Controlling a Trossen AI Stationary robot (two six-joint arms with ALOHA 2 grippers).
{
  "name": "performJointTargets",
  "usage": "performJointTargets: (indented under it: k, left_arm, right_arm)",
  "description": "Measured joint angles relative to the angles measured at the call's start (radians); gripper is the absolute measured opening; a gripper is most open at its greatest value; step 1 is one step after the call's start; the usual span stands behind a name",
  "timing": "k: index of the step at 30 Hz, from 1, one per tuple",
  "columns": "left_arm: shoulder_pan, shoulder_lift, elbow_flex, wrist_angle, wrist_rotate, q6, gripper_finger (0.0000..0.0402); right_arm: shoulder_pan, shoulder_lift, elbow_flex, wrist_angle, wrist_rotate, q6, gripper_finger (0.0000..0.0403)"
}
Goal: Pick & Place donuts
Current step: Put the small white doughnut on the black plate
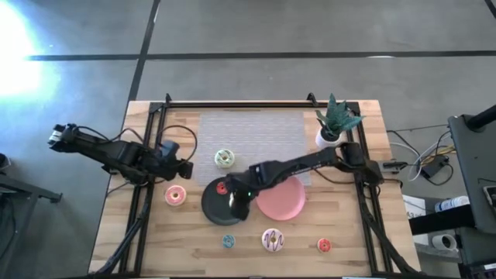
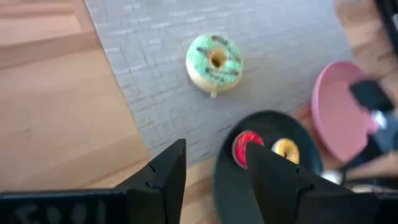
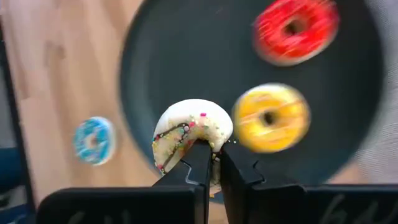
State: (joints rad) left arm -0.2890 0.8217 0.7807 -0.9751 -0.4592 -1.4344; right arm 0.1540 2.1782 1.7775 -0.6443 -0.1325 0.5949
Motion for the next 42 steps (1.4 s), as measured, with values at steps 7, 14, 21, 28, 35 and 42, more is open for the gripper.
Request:
performJointTargets:
  k: [7, 14, 21, 28, 35, 42]
  left_arm:
    - [0.000, -0.005, 0.000, 0.007, -0.030, 0.077, 0.0140]
    - [-0.003, 0.005, 0.000, 0.010, 0.003, 0.163, 0.0140]
    - [-0.003, 0.001, 0.000, 0.010, 0.021, 0.244, 0.0140]
    - [-0.003, 0.001, 0.000, 0.010, 0.023, 0.284, 0.0140]
    - [-0.010, 0.001, -0.001, 0.058, 0.064, 0.294, 0.0140]
    - [-0.108, 0.031, -0.124, 0.573, 0.163, 0.441, 0.0140]
  right_arm:
    - [0.030, 0.050, 0.000, 0.060, 0.057, 0.198, 0.0013]
    - [0.043, 0.113, -0.001, 0.080, 0.047, 0.294, 0.0022]
    - [0.060, 0.107, 0.000, 0.071, 0.087, 0.361, 0.0103]
    - [0.063, 0.089, 0.001, 0.020, 0.112, 0.419, 0.0171]
    - [0.069, 0.089, 0.000, -0.021, 0.165, 0.419, 0.0184]
    - [0.071, 0.085, 0.000, -0.016, 0.192, 0.409, 0.0183]
